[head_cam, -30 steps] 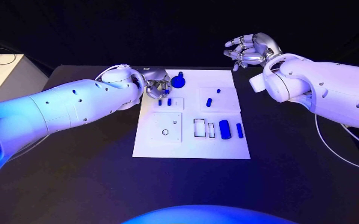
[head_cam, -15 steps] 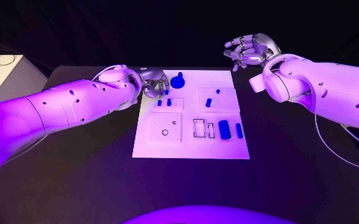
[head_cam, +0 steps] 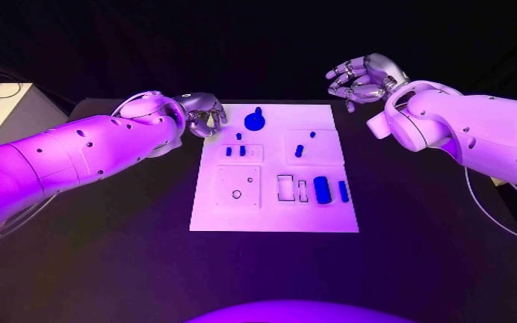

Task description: Assemble the parts on the task board

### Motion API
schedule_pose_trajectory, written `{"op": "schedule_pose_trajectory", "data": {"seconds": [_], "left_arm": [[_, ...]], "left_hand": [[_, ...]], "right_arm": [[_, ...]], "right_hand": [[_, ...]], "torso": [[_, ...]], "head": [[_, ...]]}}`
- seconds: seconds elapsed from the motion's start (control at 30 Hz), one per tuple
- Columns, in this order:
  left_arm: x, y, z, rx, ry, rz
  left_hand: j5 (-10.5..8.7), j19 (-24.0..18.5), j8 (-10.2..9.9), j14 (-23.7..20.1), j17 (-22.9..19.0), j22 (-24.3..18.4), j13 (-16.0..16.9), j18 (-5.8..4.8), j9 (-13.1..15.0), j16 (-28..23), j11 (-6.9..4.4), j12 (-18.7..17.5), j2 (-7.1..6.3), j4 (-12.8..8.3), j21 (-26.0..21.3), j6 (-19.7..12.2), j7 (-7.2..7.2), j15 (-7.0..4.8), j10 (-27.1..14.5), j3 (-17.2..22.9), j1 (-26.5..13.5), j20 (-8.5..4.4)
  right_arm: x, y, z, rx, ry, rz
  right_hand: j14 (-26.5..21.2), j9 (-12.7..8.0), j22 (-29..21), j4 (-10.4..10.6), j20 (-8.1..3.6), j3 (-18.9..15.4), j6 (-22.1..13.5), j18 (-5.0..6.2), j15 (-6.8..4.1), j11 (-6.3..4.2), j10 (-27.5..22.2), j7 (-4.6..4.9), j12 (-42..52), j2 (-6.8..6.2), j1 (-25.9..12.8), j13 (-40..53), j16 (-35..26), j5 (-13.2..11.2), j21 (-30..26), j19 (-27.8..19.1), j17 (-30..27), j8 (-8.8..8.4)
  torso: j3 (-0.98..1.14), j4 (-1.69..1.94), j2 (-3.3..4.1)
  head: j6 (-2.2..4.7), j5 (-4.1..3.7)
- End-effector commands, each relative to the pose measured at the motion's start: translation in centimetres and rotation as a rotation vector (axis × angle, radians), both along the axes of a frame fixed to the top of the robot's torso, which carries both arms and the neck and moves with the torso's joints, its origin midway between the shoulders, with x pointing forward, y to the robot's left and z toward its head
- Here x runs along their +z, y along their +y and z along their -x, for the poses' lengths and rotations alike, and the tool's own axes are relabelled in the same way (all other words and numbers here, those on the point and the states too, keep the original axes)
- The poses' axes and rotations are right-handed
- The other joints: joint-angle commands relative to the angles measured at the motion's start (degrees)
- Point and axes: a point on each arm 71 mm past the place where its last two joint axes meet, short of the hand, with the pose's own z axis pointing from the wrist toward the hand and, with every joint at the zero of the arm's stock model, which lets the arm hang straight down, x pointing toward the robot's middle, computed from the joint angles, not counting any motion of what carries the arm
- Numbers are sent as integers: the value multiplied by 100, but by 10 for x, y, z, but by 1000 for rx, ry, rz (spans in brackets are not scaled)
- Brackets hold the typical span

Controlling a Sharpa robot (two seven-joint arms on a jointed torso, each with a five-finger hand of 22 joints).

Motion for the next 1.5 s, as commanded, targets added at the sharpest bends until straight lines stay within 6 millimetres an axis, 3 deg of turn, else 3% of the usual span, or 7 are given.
{"op": "schedule_pose_trajectory", "data": {"seconds": [0.03,0.17,0.3,0.5,0.77,1.07,1.5], "left_arm": [[10,6,2,8,7,192],[20,17,8,44,95,501],[25,20,18,-3,185,703],[31,22,34,-81,280,877],[35,28,50,-78,355,1147],[39,27,60,-83,378,1239],[39,26,62,-76,381,1242]], "left_hand": [[6,-68,100,-107,-188,16,3,90,35,-141,7,45,68,-3,-25,167,50,5,63,51,59,-23],[0,-189,144,-283,-524,-51,45,86,44,-518,38,162,116,4,-145,214,100,29,92,12,-6,-17],[0,-310,134,-418,-680,-190,71,85,35,-848,51,240,147,32,-370,167,134,62,26,-68,-66,8],[24,-448,252,-563,-909,-443,2,76,91,-1385,71,160,216,85,-760,303,106,88,-20,-223,-130,45],[-3,-467,260,-725,-1087,-951,-208,70,107,-1983,70,-189,193,275,-1489,295,78,143,185,-511,-272,129],[-6,-350,166,-645,-1459,-1737,-523,60,109,-3339,106,-915,127,418,-2598,306,73,247,562,-580,-245,243],[-5,-299,142,-595,-1476,-1860,-561,55,108,-3585,130,-1039,119,427,-2768,307,99,272,583,-605,-228,266]], "right_arm": [[-5,7,5,140,-59,289],[-12,7,9,182,-115,485],[-21,8,12,185,-158,615],[-33,11,17,189,-203,734],[-44,31,21,205,-229,793],[-59,50,19,200,-224,837],[-62,63,14,164,-246,861]], "right_hand": [[117,-20,395,-106,-4,66,158,-85,-10,-34,163,-17,-206,32,59,-240,189,-81,451,59,147,-22],[140,-43,707,-159,-5,89,266,-122,-24,-64,372,-49,-375,49,24,-449,342,-164,790,80,252,-54],[156,-52,837,-156,4,73,313,-141,-19,-62,434,-47,-463,28,-35,-542,426,-206,933,98,310,-69],[162,-60,875,-147,26,51,385,-139,9,-38,379,-53,-631,-45,-118,-679,486,-208,950,79,332,-78],[146,-65,849,-142,38,33,424,-127,20,-36,340,-75,-715,-93,-159,-750,476,-231,894,43,303,-83],[169,-72,925,-130,41,54,455,-138,16,-42,368,-83,-744,-69,-171,-790,562,-236,984,68,379,-91],[175,-89,917,-88,50,62,452,-133,25,-28,363,-64,-794,-54,-230,-843,598,-237,962,63,396,-123]], "torso": [[4,-11,-8],[8,-32,-9],[-2,-21,1],[-4,-7,-2],[-16,-26,-5],[-8,14,10],[-4,12,7]], "head": [[54,-77],[106,-149],[161,-245],[263,-346],[284,-397],[278,-383],[253,-360]]}}
